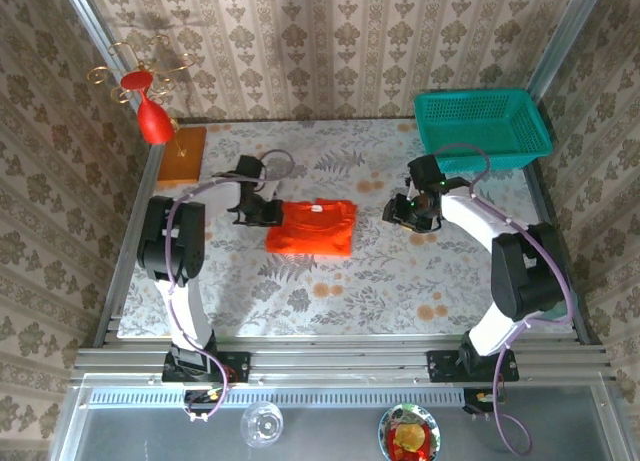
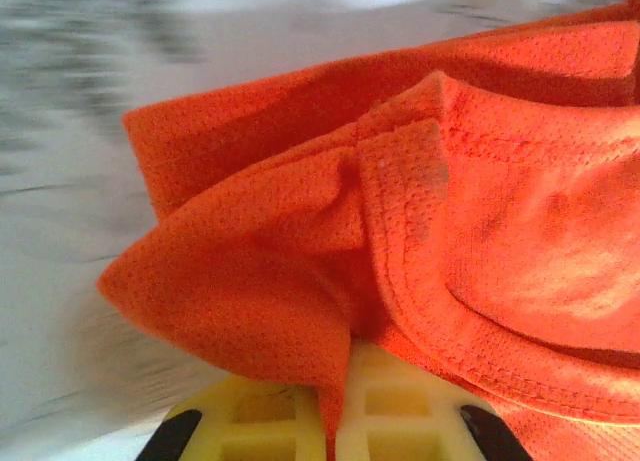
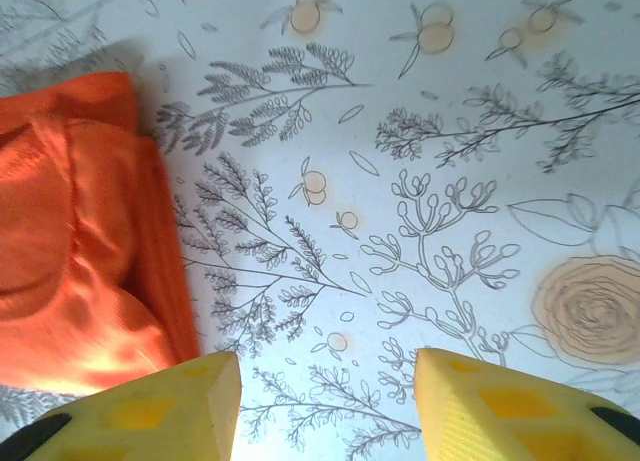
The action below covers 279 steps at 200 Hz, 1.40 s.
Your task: Fold the inside-out t-shirt
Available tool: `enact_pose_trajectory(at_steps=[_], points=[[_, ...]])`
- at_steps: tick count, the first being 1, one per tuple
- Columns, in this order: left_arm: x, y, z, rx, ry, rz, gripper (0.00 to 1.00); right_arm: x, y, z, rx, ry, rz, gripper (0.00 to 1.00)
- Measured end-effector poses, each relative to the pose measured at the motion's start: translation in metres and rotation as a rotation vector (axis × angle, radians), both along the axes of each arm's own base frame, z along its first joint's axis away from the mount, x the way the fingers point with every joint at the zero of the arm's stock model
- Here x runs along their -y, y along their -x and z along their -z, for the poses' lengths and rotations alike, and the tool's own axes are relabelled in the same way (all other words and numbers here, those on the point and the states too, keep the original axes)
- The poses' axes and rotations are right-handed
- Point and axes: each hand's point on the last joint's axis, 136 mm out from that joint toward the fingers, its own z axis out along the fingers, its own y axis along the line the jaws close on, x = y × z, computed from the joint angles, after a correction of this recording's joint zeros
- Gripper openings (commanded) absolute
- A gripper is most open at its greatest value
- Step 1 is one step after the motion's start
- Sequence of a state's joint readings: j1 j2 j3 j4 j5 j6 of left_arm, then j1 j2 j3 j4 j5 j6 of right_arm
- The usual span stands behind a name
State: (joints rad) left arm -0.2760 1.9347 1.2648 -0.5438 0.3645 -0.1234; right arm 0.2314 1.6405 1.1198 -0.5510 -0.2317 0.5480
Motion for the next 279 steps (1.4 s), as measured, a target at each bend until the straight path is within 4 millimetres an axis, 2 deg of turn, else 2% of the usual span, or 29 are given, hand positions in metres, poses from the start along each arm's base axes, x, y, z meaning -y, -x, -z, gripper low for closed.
enact_pose_trajectory(at_steps=[23, 56, 79, 123, 160, 199, 234, 249, 279], points=[[-0.043, -0.013, -0.001, 0.004, -0.054, -0.054, 0.00, 0.009, 0.002, -0.010, 0.019, 0.002, 0.010, 0.50], [-0.082, -0.042, -0.001, 0.015, -0.098, -0.108, 0.00, 0.023, 0.004, -0.010, 0.013, 0.010, 0.029, 0.50], [-0.097, -0.077, -0.004, 0.047, -0.129, -0.112, 0.00, 0.033, 0.009, -0.007, 0.000, 0.013, 0.039, 0.50], [-0.114, -0.137, -0.007, 0.114, -0.188, -0.109, 0.00, 0.048, 0.013, -0.006, -0.010, 0.013, 0.064, 0.50], [-0.142, -0.173, -0.009, 0.160, -0.278, -0.136, 0.00, 0.057, 0.013, -0.006, -0.010, 0.010, 0.081, 0.50], [-0.174, -0.180, -0.013, 0.184, -0.428, -0.144, 0.00, 0.062, 0.018, -0.013, -0.010, 0.008, 0.090, 0.50], [-0.193, -0.184, -0.016, 0.205, -0.546, -0.131, 0.01, 0.065, 0.022, -0.020, -0.003, 0.009, 0.095, 0.50], [-0.199, -0.187, -0.016, 0.210, -0.585, -0.124, 0.07, 0.065, 0.023, -0.022, -0.001, 0.009, 0.095, 0.49], [-0.204, -0.189, -0.014, 0.210, -0.620, -0.108, 0.29, 0.065, 0.026, -0.021, -0.014, 0.010, 0.095, 0.49]])
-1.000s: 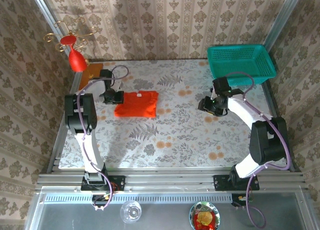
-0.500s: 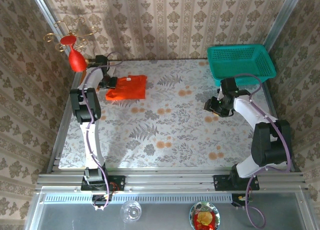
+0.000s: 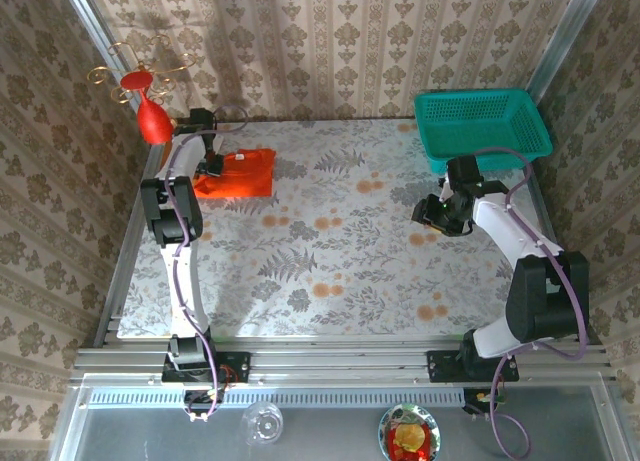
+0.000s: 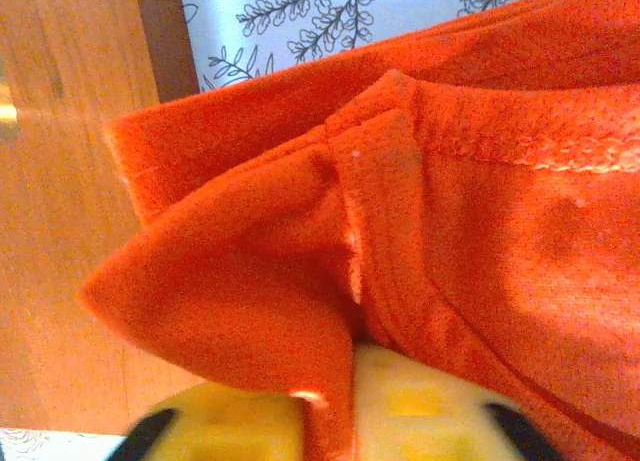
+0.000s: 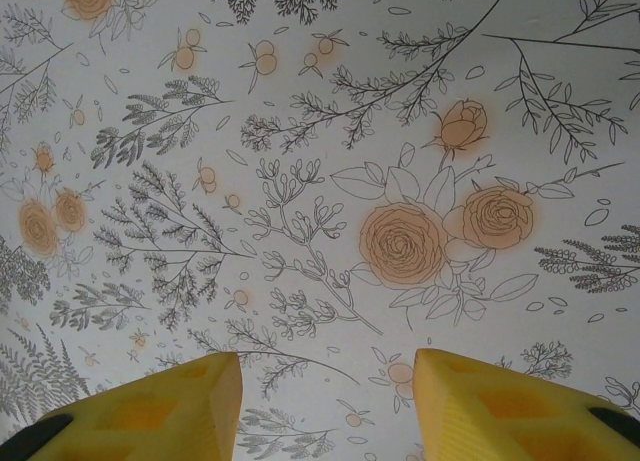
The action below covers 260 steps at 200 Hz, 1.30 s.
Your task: Fold the inside-out t-shirt
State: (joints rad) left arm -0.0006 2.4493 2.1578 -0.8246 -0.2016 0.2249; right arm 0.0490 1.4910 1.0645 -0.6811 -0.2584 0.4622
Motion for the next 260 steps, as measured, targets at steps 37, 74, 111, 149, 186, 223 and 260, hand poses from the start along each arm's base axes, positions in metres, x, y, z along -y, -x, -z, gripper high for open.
enact_pose_trajectory(at_steps=[37, 74, 111, 149, 186, 223, 260], points=[[0.003, 0.001, -0.003, 0.007, -0.004, 0.003, 0.44, 0.000, 0.001, -0.002, 0.002, 0.000, 0.000, 0.49], [0.017, 0.007, -0.029, 0.039, -0.014, 0.030, 0.52, 0.001, 0.003, -0.009, 0.023, 0.003, -0.008, 0.50], [0.031, 0.017, -0.083, 0.136, -0.024, 0.048, 0.69, 0.007, 0.005, -0.013, 0.033, 0.027, -0.005, 0.56], [0.044, 0.047, -0.110, 0.203, -0.004, 0.035, 0.99, 0.021, 0.003, -0.023, 0.084, 0.092, -0.007, 0.97], [0.053, 0.092, -0.095, 0.203, 0.036, 0.006, 1.00, 0.030, -0.001, -0.031, 0.163, 0.145, 0.009, 1.00], [0.051, 0.146, -0.067, 0.226, 0.090, -0.075, 1.00, 0.049, -0.003, -0.012, 0.178, 0.250, 0.040, 1.00], [0.037, 0.194, -0.041, 0.288, 0.103, -0.163, 0.99, 0.069, -0.007, 0.012, 0.220, 0.370, 0.063, 1.00]])
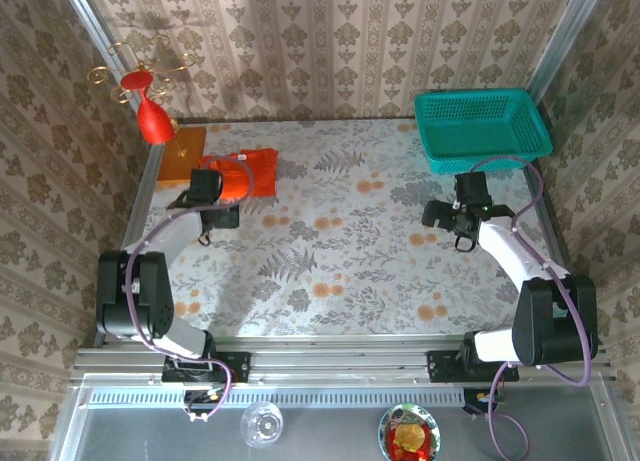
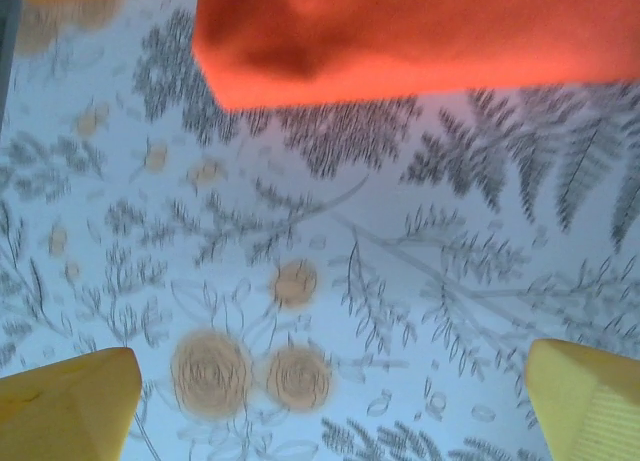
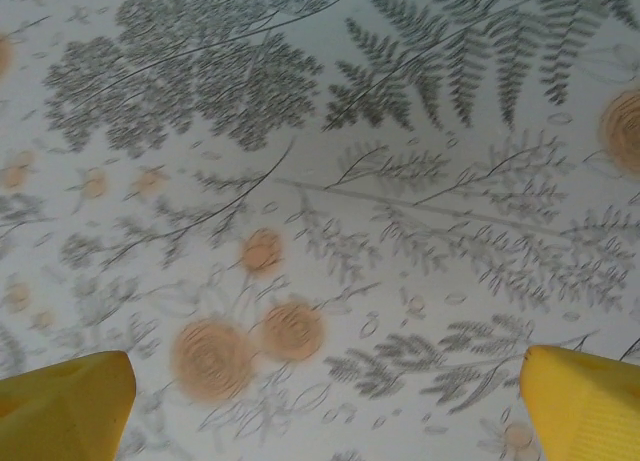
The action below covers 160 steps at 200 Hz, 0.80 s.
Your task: Fold the inside-out t-shirt
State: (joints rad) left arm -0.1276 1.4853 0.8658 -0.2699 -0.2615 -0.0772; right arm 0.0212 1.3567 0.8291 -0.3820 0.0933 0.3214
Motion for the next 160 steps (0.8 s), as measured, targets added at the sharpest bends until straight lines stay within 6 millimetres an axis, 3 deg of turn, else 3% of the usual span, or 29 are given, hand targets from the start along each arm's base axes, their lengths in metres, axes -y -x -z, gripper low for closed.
enact_pose_trajectory(at_steps=[34, 57, 79, 102, 137, 160], points=[[-0.015, 0.022, 0.001, 0.115, -0.006, -0.048, 1.00, 0.012, -0.004, 0.018, 0.074, 0.088, -0.008, 1.00], [-0.022, 0.027, -0.005, 0.228, 0.018, -0.052, 1.00, 0.015, -0.009, 0.024, 0.154, 0.126, -0.018, 1.00], [-0.022, 0.031, 0.003, 0.296, 0.044, -0.029, 1.00, 0.017, -0.011, 0.026, 0.225, 0.150, -0.025, 1.00], [-0.021, 0.031, 0.008, 0.337, 0.082, -0.004, 1.00, 0.018, -0.016, 0.019, 0.314, 0.171, -0.034, 1.00], [-0.027, 0.012, -0.011, 0.501, 0.148, 0.015, 1.00, 0.018, -0.023, 0.001, 0.446, 0.203, -0.049, 1.00], [-0.033, 0.003, -0.012, 0.555, 0.174, 0.022, 1.00, 0.018, -0.030, -0.013, 0.519, 0.218, -0.054, 1.00]])
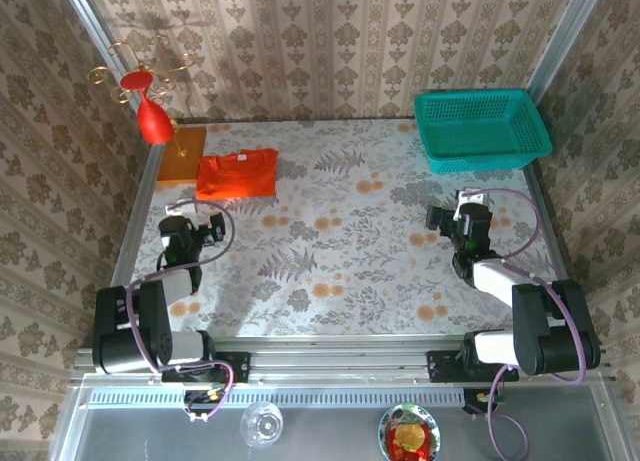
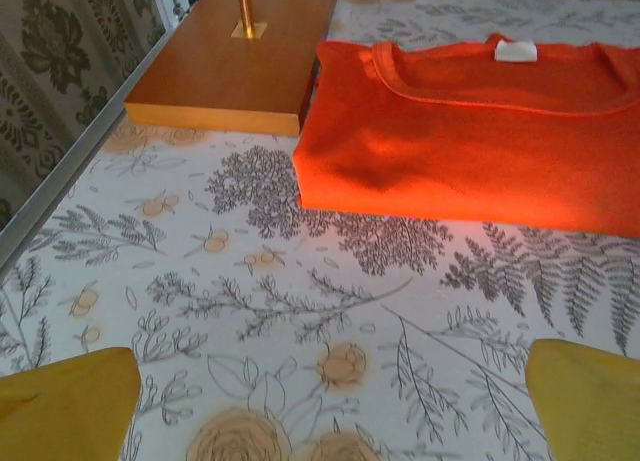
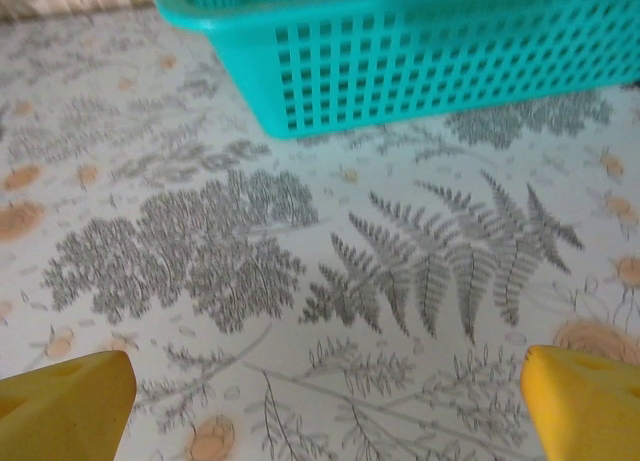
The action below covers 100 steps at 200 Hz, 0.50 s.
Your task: Fold the inside-out t-shirt
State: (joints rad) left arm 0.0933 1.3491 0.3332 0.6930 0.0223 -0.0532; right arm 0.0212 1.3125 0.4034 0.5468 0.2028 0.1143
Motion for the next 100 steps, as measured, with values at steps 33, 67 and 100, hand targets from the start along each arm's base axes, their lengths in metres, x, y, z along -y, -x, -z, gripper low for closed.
enact_pose_trajectory(at_steps=[33, 67, 100], points=[[0.008, -0.011, 0.009, 0.020, 0.023, 0.064, 1.00, -0.002, -0.012, -0.007, 0.066, 0.004, -0.021, 1.00], [0.025, -0.016, 0.009, 0.044, 0.006, 0.138, 1.00, -0.008, -0.020, 0.019, 0.029, 0.006, -0.059, 1.00], [0.039, -0.021, 0.013, 0.057, -0.027, 0.191, 1.00, -0.012, -0.023, 0.024, 0.030, 0.003, -0.083, 1.00]])
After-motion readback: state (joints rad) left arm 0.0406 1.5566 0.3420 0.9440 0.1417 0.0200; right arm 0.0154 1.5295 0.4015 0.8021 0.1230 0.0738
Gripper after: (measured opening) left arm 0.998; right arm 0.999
